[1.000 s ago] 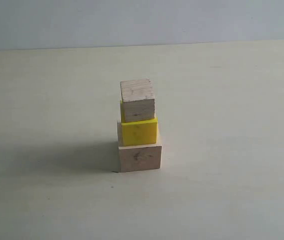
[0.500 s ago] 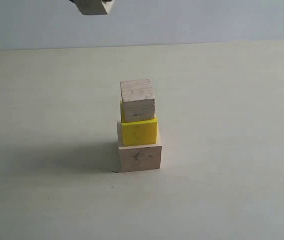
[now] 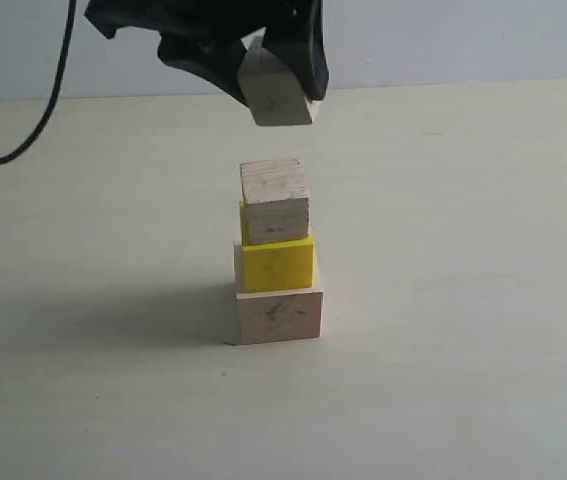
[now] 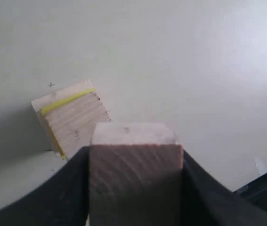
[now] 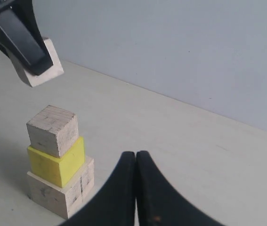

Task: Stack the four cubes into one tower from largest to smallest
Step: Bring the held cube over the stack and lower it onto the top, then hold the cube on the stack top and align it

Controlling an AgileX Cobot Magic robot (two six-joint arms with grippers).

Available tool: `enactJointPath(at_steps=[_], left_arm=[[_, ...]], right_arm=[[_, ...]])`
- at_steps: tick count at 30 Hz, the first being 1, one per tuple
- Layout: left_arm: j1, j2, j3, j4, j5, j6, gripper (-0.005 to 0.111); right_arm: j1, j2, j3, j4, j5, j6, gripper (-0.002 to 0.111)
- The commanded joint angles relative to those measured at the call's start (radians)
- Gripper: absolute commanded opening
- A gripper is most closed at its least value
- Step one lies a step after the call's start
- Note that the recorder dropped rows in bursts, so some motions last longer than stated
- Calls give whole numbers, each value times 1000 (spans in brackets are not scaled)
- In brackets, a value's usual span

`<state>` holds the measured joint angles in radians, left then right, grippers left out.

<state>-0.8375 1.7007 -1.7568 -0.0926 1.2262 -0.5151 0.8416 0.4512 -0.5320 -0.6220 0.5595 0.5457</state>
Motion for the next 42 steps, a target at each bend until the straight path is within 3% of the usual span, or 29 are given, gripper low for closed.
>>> enactJointPath(at_steps=[1,7,13,42], left_arm=[[-29,23,4,52,-5,-128,0],[-44,43,4,171,-5,-287,0],[-52,97,4,169,-5,-383,0],[-59,148,4,196,-5,-436,0]], right_arm=[[0,-7,5,3,-10,5,0],[0,-7,5,3,-10,5,0],[0,-7,5,3,-10,5,0],[0,-7,5,13,2,5,0]])
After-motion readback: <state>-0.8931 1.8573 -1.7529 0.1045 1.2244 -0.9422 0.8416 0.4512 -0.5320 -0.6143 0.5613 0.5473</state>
